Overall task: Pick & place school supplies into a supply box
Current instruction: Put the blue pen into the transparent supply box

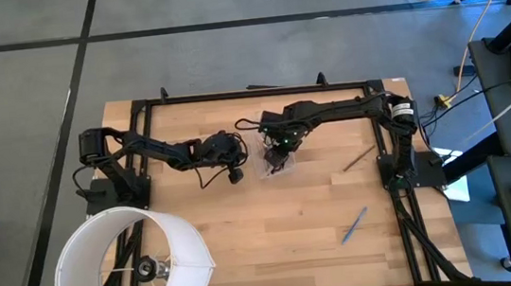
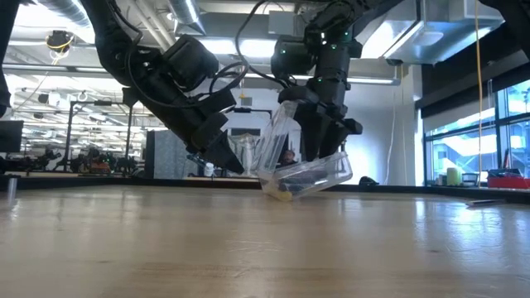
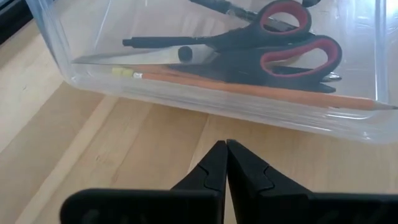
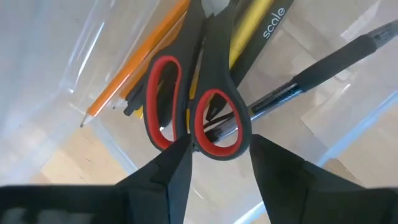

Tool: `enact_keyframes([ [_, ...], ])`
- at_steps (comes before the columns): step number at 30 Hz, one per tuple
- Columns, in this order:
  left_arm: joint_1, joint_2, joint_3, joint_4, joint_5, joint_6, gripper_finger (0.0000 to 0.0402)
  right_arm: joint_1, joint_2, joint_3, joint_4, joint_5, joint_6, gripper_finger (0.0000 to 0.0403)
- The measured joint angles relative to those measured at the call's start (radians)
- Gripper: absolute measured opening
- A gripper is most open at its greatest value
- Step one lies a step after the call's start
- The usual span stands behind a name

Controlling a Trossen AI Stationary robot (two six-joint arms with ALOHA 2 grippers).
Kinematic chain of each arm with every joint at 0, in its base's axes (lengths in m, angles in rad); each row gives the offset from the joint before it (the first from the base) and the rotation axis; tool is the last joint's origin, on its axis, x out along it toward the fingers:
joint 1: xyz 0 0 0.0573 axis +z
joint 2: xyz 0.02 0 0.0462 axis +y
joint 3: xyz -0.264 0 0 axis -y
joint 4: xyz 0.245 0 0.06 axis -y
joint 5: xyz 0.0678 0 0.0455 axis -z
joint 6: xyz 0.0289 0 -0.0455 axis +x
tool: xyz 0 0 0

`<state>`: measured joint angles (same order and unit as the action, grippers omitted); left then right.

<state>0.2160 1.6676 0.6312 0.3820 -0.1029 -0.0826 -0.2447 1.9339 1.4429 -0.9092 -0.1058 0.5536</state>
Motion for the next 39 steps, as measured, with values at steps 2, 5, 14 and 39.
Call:
enact_keyframes([
  [2,0.0,0.0,0.0,0.0,0.0,0.0,0.0006,0.0,-0.005,0.001,-0.003,0.002,-0.022,0.0165],
  [5,0.0,-0.001,0.0,-0.004,0.0,0.0,0.0004,0.0,-0.03,-0.001,-0.019,0.05,-0.051,0.0165],
  [14,0.003,-0.001,0.0,-0.022,-0.01,0.0,0.0005,-0.001,-0.153,0.0,-0.173,0.251,-0.085,0.0165],
  [39,0.003,-0.002,0.0,-0.074,-0.009,0.0,0.0004,0.228,-0.598,-0.454,-0.247,0.23,-0.169,0.0165],
])
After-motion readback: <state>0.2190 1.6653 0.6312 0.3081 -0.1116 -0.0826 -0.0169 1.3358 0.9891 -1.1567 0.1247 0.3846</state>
